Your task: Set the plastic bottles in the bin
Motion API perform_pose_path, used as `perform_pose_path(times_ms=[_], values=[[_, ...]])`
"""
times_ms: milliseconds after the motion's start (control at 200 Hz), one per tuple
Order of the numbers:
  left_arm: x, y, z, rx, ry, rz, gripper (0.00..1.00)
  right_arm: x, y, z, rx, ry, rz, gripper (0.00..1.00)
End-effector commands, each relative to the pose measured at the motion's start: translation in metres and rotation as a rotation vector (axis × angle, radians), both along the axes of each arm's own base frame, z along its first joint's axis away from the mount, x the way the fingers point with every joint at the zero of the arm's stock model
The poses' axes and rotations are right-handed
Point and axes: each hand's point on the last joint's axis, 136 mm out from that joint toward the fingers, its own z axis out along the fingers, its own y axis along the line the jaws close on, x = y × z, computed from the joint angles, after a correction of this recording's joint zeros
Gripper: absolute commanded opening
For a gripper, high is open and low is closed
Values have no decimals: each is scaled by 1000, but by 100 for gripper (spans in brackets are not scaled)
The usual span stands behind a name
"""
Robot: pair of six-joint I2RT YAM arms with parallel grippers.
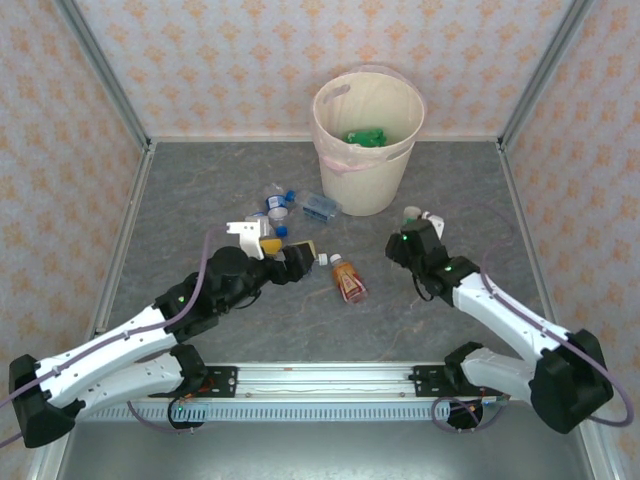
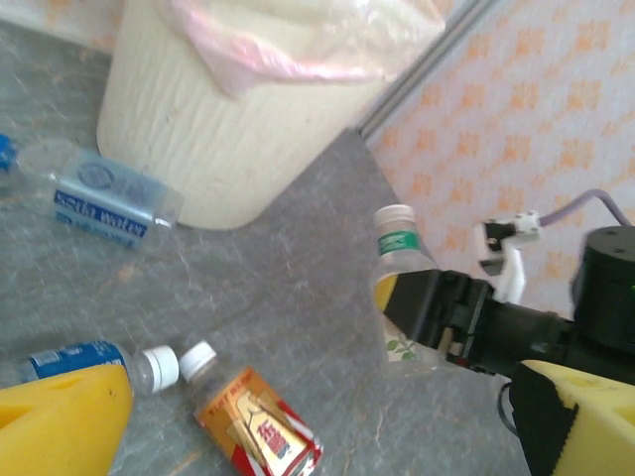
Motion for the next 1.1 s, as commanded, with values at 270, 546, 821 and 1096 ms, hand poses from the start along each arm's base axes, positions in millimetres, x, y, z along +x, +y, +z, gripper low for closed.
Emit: perform_pose_path(times_ms=[270,546,821,1096], values=[[3,16,14,-43,-35,88,99,46,14,213,76,-434,5,57],[0,20,15,-39,-35,89,99,104,32,275,48,-566,-39,58],[-1,23,14,-26,-32,92,99,176,53,292,-3,-585,-75,58],[-4,24,16,-28,-47,80,99,220,65,278,-54,-535,-78,71]])
